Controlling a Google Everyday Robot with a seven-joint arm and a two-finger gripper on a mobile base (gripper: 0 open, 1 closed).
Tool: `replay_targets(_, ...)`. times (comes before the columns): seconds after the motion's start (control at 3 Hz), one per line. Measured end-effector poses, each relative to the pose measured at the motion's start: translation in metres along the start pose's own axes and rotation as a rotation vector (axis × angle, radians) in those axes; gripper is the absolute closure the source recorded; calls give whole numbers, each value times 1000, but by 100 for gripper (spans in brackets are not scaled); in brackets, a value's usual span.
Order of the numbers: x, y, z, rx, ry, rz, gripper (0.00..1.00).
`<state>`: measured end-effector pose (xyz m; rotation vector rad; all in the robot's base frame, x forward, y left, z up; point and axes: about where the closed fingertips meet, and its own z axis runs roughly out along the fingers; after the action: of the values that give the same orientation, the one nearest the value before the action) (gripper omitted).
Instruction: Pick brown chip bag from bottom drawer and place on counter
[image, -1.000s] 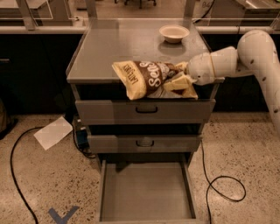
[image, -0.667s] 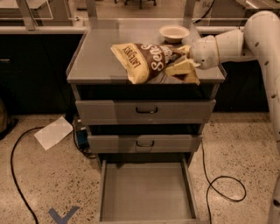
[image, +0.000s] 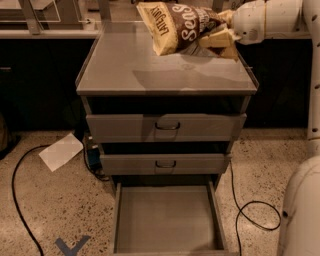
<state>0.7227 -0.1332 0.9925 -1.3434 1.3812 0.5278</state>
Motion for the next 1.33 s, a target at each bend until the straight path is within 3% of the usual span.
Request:
replay_targets(0.33,24,-33,25,71,45,20,100)
replay_targets(0.67,77,-36,79,41,133,101,100)
replay_targets(1.0,119,-18,128,-36,212,175,100)
replay_targets(1.33,117,-18,127,-36,212,175,88)
